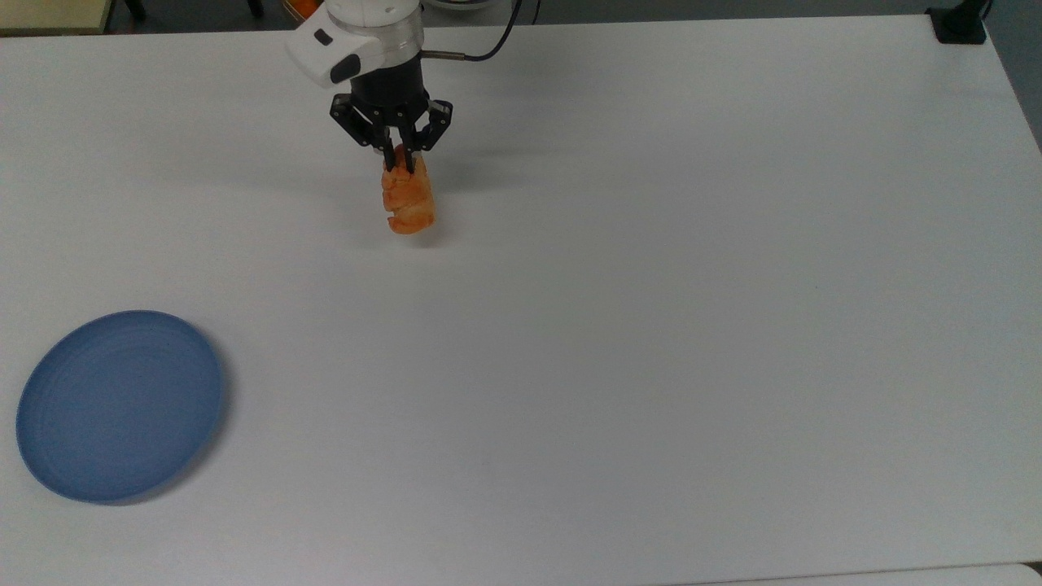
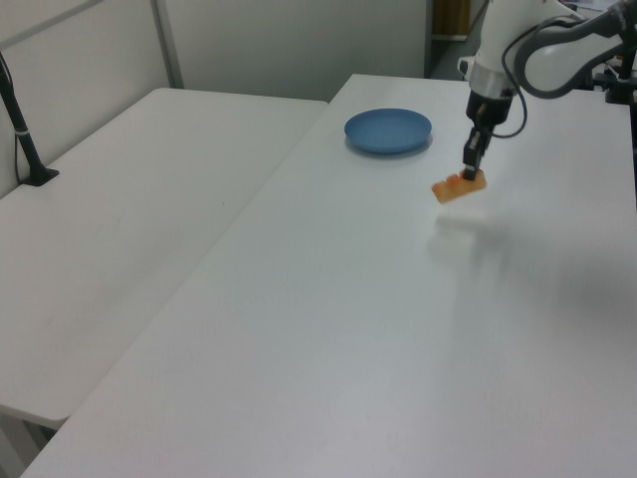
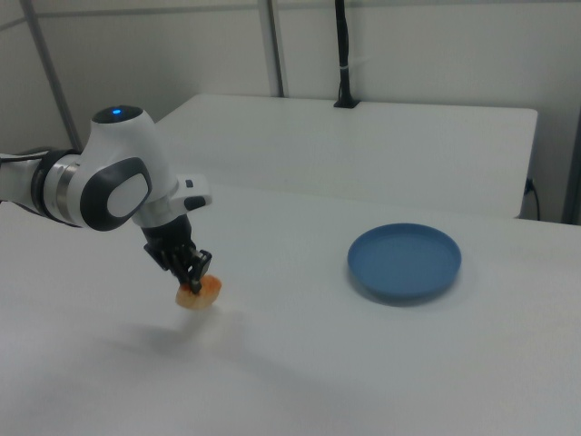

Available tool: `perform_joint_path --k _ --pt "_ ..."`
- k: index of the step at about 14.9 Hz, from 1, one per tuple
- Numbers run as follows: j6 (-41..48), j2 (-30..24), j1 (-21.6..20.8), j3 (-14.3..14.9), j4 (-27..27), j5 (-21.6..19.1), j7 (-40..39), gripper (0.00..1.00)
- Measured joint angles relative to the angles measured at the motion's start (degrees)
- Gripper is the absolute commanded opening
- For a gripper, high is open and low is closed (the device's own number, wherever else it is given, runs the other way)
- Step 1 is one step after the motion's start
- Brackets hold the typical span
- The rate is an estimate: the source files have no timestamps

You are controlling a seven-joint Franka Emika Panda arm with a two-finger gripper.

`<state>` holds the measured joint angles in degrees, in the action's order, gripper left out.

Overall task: Put the bread on the table
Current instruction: 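Lower the bread roll onto the bare table and open the gripper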

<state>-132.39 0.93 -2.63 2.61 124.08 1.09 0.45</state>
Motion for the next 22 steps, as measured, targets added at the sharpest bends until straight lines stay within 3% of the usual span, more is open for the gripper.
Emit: perform_joint_path --k 4,6,7,8,10,14,19,22 --pt "6.0 0.0 -0.2 0.0 0.9 4.1 0.0 0.22" --pt "9.0 0.1 -0.2 0.0 1.0 6.7 0.0 0.31" --pt "10.2 0.2 -0.2 0.0 1.1 7.2 0.0 0.46" --pt "11.1 0.4 -0.2 0.0 1.2 7.5 0.0 0.69" --pt "12.9 1.3 -0.3 0.0 1.3 7.6 0.0 1.00" --pt "15.8 2.3 -0.5 -1.0 0.4 7.6 0.0 1.00" --pt "20.8 2.3 -1.1 -2.6 -7.1 7.6 0.0 1.00" --pt "21.9 2.2 -3.5 -3.0 -11.8 7.6 0.3 1.00"
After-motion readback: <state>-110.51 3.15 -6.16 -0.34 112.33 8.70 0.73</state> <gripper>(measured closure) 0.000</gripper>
